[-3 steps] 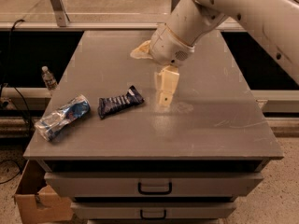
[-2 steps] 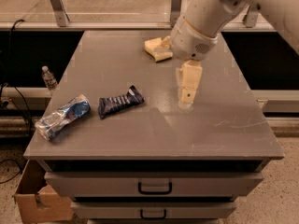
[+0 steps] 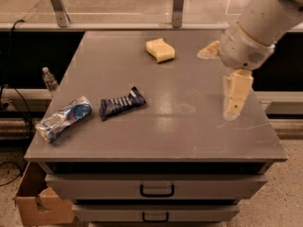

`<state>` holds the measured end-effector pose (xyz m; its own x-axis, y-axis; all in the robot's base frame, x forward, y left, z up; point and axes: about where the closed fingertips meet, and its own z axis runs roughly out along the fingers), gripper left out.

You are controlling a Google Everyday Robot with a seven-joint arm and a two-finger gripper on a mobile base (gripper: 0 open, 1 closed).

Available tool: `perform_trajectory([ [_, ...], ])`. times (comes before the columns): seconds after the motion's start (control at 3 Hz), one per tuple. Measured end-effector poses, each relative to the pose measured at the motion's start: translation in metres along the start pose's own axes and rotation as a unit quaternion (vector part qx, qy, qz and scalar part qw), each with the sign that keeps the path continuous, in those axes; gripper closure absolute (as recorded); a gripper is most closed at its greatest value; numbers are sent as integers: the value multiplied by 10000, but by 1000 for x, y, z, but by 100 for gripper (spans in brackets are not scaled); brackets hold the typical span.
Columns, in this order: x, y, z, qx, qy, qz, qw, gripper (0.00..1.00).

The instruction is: Move rxbar blueberry near redbull can

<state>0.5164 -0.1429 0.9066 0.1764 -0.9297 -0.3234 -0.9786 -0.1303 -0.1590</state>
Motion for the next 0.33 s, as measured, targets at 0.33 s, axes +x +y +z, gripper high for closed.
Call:
perform_trajectory([
  [0.33, 6, 3, -3, 36, 7, 59, 10000, 0],
])
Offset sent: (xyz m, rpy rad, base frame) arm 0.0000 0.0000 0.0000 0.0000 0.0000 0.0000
